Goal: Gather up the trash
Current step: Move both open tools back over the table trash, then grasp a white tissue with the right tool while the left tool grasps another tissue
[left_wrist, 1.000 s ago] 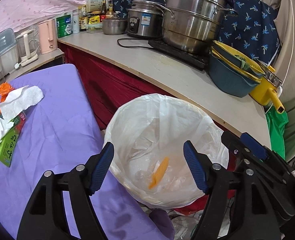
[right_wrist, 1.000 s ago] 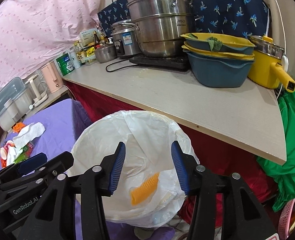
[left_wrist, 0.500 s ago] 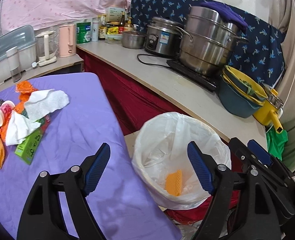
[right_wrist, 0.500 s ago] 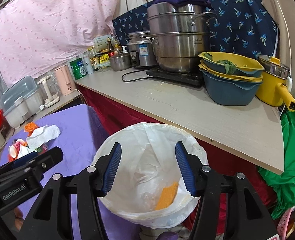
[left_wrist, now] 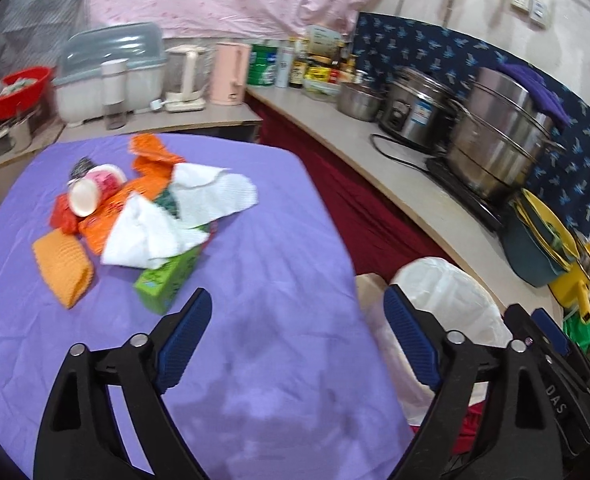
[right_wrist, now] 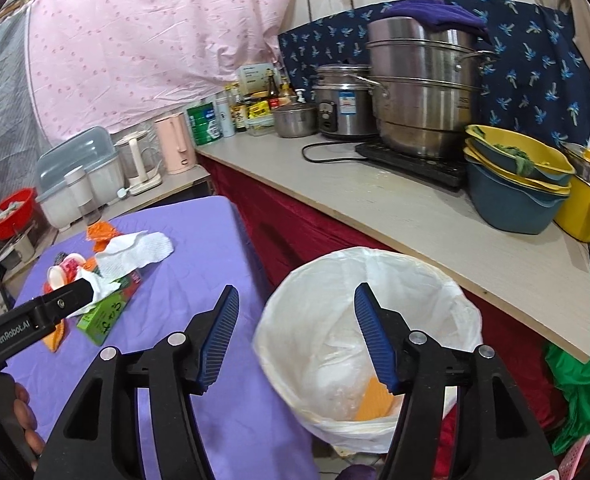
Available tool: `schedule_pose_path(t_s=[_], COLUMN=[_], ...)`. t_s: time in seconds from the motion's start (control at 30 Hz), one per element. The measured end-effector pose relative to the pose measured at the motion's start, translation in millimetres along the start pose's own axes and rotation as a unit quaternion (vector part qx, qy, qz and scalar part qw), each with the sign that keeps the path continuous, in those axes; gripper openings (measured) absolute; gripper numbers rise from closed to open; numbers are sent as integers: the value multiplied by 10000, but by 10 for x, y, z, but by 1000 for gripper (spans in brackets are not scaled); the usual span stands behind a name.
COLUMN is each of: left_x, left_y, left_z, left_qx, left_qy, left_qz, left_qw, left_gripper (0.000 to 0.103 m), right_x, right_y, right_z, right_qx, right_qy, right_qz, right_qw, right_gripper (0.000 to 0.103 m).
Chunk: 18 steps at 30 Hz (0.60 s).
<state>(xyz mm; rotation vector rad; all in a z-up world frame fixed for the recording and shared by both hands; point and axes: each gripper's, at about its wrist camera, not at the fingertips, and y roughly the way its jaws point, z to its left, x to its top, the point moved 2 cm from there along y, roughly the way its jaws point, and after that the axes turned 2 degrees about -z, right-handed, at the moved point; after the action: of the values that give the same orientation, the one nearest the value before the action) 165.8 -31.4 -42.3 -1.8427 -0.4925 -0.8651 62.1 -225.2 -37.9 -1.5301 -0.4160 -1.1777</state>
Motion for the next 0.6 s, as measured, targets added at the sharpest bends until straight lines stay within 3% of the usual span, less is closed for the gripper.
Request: schedule_pose_path(t_s=[0.37, 0.6], left_x=[30, 7], left_y=[-21, 69], left_z=[1096, 1562], left_qx=[709, 880], left_qy=[-942, -1369], left_qz=[50, 163], left_qw=[9930, 9865], left_gripper=[92, 92], right_x=[-138, -197], right_y=[218, 461], right_z=[668, 1094], right_qx=[407, 770], right_qy=[-389, -540], right_qz=[286, 504], right_qw=[9980, 9943], right_gripper=[59, 59])
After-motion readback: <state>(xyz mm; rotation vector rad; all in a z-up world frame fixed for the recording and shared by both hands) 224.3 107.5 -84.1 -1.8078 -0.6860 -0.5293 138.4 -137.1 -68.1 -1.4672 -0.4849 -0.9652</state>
